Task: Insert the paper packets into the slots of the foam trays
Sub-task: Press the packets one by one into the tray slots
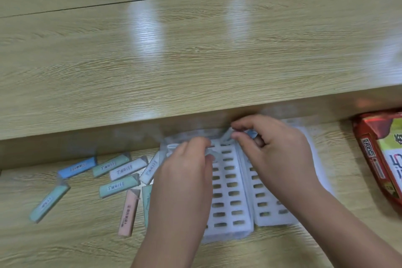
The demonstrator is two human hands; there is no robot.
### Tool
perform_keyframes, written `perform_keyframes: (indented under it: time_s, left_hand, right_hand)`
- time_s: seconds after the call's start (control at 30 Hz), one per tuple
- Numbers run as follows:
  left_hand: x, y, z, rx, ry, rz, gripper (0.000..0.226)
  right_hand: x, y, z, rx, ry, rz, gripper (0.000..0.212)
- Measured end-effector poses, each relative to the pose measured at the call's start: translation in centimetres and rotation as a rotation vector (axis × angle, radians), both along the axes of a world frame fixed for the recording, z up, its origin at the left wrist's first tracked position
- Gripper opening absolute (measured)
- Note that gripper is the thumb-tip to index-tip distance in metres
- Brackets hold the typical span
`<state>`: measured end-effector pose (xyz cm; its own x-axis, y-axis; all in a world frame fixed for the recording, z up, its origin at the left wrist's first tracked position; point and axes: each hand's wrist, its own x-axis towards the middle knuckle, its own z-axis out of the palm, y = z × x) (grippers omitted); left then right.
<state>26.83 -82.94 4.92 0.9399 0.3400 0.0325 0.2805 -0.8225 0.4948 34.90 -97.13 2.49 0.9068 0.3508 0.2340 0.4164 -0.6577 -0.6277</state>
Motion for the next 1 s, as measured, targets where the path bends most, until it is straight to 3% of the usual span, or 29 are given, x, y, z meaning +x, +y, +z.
perform_keyframes:
  time_s: [0.33, 0.57, 0.9, 1.0]
  left_hand:
    - [0.8, -0.7, -1.2, -0.114, -0.17, 0.04, 0.029]
    - [1.5, -0.9, -1.8, -0.091, -0.237, -0.047, 0.007]
    - [1.7, -0.4, -2.3, 0.075, -0.193, -0.211, 0.011]
    - [1.8, -0.5, -2.5, 0.076, -0.137, -0.233, 0.023]
  right_hand:
    - [0.1, 0.1, 1.0, -0.107, -0.047, 0.078, 0.009]
    - [-0.4, 0.0, 1.2, -0.221, -0.108, 0.136, 0.03]
    - [-0.2, -0.1, 1.1, -0.191, -0.154, 0.082, 0.01]
    - [-0.2, 0.2, 1.1, -0.235, -0.17, 0.083, 0.008]
